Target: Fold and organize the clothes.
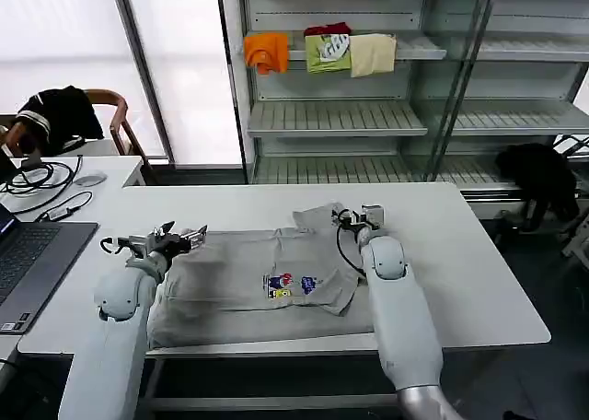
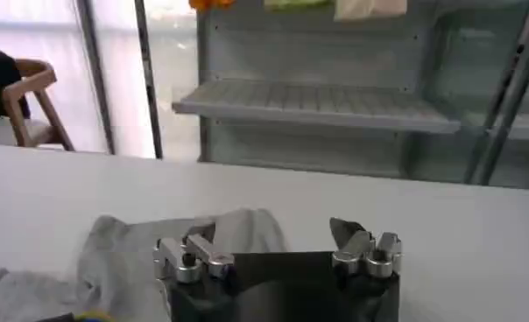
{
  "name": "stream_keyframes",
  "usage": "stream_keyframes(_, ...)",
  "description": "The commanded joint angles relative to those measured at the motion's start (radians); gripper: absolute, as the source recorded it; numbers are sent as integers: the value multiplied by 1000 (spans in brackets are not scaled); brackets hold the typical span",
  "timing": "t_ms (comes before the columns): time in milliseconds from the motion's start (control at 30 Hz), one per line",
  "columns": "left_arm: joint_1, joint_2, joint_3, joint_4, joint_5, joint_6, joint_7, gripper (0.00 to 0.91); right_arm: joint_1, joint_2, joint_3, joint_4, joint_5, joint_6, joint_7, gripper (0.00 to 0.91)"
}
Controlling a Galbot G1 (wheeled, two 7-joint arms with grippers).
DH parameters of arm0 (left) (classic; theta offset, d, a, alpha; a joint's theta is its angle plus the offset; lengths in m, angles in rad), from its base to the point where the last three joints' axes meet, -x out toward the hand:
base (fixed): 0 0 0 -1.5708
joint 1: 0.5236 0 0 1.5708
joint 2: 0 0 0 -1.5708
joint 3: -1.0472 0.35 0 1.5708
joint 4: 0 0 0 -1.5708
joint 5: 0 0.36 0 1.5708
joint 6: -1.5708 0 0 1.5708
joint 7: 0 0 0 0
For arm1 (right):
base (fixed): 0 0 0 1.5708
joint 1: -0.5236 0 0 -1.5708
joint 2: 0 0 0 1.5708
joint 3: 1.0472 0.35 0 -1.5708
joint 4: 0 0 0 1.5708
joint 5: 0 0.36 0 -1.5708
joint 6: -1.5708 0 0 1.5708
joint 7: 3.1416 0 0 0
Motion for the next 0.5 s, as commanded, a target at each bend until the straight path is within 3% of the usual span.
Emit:
stream_keyframes(33,-92,5,23,180,69,6,38,887,104,49,2,-186,-27,7,-38,897)
stream_keyframes(67,-93,6,24,185,69,6,39,816,105,49,2,-188,-27,5,-37,887)
stream_keyframes(100,-93,7,24,190,69,4,41,514,105,49,0,-188,-29,-2,-39,846)
stream_keyframes(200,-91,5,25,199,74,5,42,373,101,49,-4,-188,-34,-7,-53,736)
stream_keyframes(233,-91,3,24,201,75,5,41,282,98,49,-4,-188,-38,-8,-59,484)
stream_keyframes(267,-91,2,24,203,76,5,42,262,95,49,-4,-187,-38,-11,-63,111)
stream_keyframes(300,-91,2,23,204,76,5,43,151,91,49,-2,-186,-44,-20,-72,0)
stream_keyframes(367,-90,1,21,205,76,6,42,40,85,49,-3,-183,-51,-24,-86,0)
stream_keyframes(500,-81,2,20,197,78,6,53,10,68,49,-4,-169,-58,-36,-99,0)
